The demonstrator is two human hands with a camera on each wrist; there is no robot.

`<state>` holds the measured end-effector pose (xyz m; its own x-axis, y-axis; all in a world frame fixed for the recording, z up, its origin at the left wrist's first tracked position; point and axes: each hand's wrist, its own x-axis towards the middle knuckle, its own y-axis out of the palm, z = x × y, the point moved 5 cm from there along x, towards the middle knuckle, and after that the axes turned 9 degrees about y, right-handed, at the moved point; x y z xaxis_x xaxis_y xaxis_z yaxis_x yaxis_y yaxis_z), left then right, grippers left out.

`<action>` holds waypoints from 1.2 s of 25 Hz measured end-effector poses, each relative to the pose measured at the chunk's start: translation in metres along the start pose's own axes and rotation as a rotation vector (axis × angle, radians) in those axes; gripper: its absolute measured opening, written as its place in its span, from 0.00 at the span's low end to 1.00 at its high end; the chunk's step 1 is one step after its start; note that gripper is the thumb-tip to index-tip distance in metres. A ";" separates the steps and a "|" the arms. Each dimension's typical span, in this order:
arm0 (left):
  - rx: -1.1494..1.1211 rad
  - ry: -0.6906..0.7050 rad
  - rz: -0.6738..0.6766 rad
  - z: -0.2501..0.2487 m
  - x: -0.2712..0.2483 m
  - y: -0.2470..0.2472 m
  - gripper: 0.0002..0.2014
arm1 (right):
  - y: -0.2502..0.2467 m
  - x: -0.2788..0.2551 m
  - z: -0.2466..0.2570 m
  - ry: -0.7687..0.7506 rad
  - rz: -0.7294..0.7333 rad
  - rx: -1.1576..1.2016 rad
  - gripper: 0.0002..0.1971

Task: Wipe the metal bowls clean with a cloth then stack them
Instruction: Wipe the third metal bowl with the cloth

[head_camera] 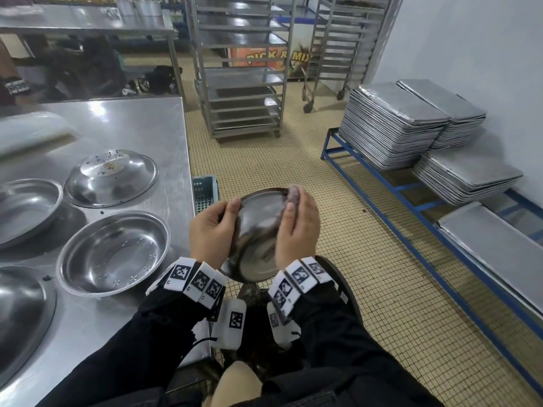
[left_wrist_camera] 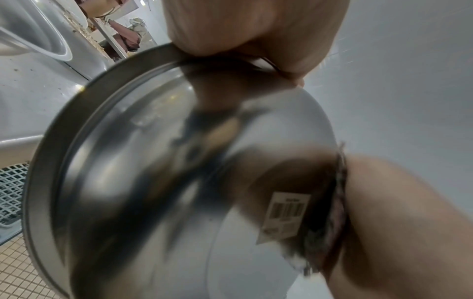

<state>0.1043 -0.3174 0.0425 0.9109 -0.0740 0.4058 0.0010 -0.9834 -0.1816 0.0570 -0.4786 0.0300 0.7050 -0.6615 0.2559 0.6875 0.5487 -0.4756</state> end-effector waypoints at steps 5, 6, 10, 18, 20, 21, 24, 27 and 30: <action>-0.062 -0.063 -0.058 0.013 -0.002 -0.006 0.24 | -0.009 0.007 -0.064 0.587 0.159 0.426 0.16; -0.066 -0.082 -0.042 0.017 -0.004 -0.005 0.23 | -0.012 0.007 -0.068 0.599 0.152 0.428 0.16; -0.046 -0.138 0.081 0.037 -0.006 -0.003 0.11 | -0.031 0.018 -0.061 0.437 0.119 0.316 0.14; 0.160 0.046 0.296 0.012 -0.010 0.022 0.08 | -0.015 0.023 -0.018 -0.144 0.350 -0.083 0.14; 0.233 0.083 0.326 0.011 -0.007 0.024 0.16 | -0.010 0.018 -0.011 -0.218 0.323 -0.102 0.14; 0.230 0.067 0.315 0.014 -0.006 0.023 0.17 | -0.009 0.016 -0.009 -0.237 0.279 -0.114 0.14; 0.162 -0.019 0.218 0.026 -0.005 0.017 0.19 | -0.006 0.001 -0.008 -0.272 0.054 -0.265 0.20; 0.085 -0.096 0.178 0.028 -0.005 0.015 0.15 | -0.001 -0.023 -0.004 -0.318 -0.091 -0.338 0.22; -0.086 -0.194 0.131 0.022 -0.008 0.012 0.15 | -0.007 -0.016 -0.016 -0.145 -0.075 -0.207 0.24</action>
<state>0.1056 -0.3254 0.0176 0.9631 -0.1770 0.2027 -0.1502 -0.9785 -0.1410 0.0377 -0.4799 0.0161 0.6809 -0.6084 0.4078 0.6992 0.3742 -0.6092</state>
